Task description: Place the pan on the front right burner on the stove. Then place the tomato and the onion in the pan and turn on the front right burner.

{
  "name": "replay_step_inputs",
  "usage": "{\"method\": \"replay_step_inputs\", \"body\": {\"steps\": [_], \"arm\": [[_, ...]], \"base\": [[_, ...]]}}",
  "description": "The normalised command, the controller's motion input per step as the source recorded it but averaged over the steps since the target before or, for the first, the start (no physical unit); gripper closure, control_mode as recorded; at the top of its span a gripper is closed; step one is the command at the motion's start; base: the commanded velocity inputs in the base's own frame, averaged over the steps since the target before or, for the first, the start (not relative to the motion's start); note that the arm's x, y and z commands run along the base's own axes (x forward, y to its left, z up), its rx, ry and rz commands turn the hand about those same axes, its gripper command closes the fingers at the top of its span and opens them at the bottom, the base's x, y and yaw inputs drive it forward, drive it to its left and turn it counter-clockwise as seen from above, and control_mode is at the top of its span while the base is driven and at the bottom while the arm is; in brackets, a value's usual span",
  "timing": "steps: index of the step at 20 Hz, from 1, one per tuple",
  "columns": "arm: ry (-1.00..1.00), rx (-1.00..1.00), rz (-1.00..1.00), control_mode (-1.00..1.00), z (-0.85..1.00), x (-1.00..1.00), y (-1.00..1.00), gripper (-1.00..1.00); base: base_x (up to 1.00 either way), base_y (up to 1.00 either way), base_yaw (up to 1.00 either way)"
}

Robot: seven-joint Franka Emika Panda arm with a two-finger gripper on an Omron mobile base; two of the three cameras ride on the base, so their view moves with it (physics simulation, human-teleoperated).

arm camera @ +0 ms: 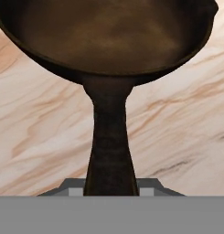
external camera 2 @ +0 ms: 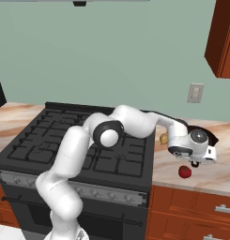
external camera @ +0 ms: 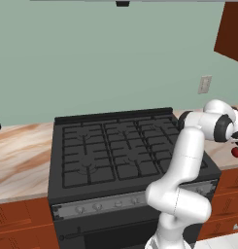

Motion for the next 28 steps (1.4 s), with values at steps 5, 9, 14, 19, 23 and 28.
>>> {"method": "replay_step_inputs", "body": {"steps": [5, 9, 14, 19, 23, 28], "arm": [[0.0, 0.0, 0.01, -1.0, 0.17, 0.0, 0.0, 1.0], [0.0, 0.0, 0.0, -1.0, 0.22, 0.0, 0.0, 1.0], [0.0, 0.0, 0.0, -1.0, 0.2, 0.0, 0.0, 1.0], [0.0, 0.0, 0.0, -1.0, 0.27, 0.0, 0.0, 1.0], [0.0, 0.0, 0.0, -1.0, 0.22, 0.0, 0.07, 1.0], [0.0, 0.0, 0.0, -1.0, 0.2, -0.01, 0.18, 1.0]], "base": [[0.0, 0.0, 0.0], [0.0, 0.0, 0.0], [0.0, 0.0, 0.0], [0.0, 0.0, 0.0], [0.0, 0.0, 0.0], [0.0, 0.0, 0.0]]}}
